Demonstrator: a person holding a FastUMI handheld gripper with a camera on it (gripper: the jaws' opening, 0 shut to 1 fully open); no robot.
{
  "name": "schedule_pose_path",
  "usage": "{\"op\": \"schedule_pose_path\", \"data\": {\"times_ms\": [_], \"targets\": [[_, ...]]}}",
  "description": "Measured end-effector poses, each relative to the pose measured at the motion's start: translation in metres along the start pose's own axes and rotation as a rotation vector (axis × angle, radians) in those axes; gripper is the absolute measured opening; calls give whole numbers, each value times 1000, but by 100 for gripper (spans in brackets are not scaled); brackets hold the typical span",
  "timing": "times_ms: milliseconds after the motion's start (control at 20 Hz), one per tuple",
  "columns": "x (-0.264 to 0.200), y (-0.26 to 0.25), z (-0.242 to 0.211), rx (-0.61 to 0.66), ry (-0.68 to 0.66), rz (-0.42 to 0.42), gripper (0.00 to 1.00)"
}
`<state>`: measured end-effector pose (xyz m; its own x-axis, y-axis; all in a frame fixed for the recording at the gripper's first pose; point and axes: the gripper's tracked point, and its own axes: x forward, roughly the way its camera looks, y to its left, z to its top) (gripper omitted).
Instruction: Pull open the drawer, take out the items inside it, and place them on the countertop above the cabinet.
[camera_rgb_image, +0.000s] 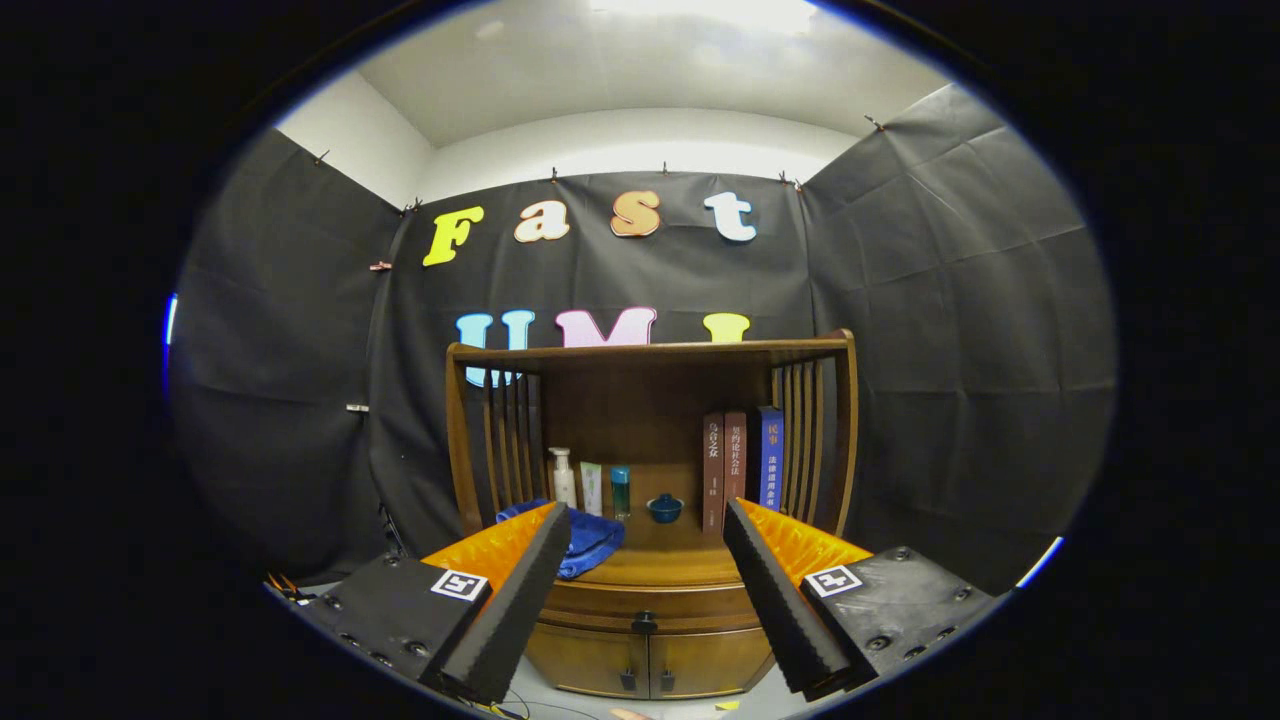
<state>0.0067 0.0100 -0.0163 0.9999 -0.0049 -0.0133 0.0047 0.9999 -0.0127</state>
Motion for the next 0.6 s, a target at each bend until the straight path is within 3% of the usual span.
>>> {"op": "schedule_pose_path", "data": {"times_ms": [600], "targets": [[60,4,-133,32,149,-30,99]]}}
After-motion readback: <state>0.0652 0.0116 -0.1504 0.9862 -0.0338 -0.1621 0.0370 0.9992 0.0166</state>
